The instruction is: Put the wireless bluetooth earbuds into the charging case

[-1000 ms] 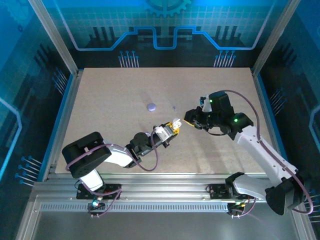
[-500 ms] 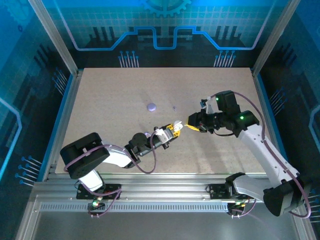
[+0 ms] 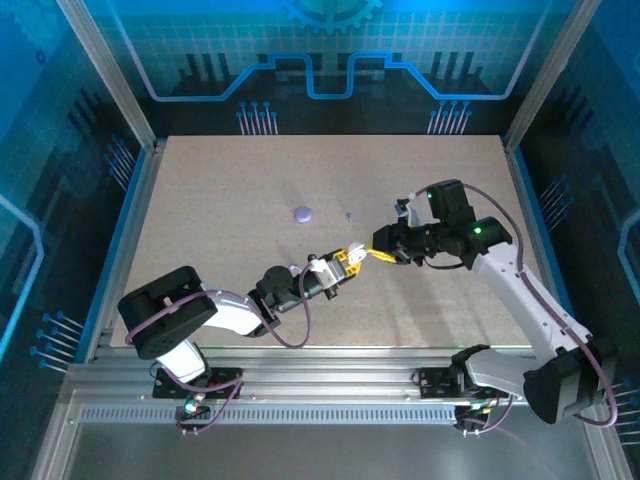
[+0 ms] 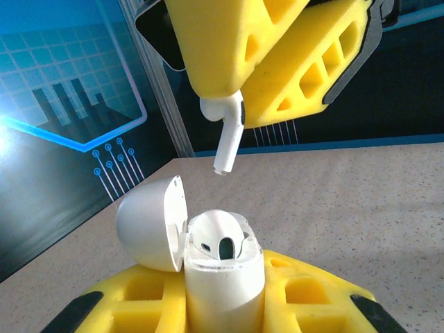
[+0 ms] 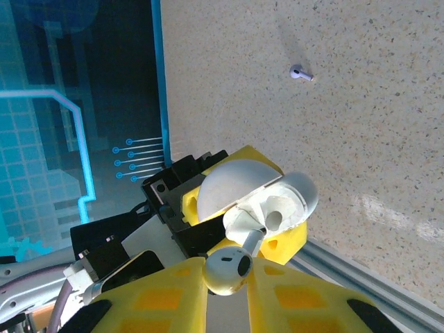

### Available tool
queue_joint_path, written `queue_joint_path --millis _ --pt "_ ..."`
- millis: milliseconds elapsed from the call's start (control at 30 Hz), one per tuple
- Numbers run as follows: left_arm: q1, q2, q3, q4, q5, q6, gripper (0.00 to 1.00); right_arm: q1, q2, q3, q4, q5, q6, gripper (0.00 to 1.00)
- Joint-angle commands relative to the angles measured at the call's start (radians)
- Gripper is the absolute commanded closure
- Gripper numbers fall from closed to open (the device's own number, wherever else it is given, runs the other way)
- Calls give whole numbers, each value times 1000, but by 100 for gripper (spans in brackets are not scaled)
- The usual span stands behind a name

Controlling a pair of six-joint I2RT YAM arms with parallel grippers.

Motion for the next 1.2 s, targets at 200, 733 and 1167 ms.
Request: queue_joint_path --millis 200,733,1167 --pt "-10 -29 -10 38 20 28 79 3 24 -9 10 -35 7 79" --pt "-10 -31 -10 39 7 39 78 24 42 -10 -33 -65 -4 79" --pt "-10 -29 -4 39 7 44 78 35 58 -10 -44 -60 -7 79"
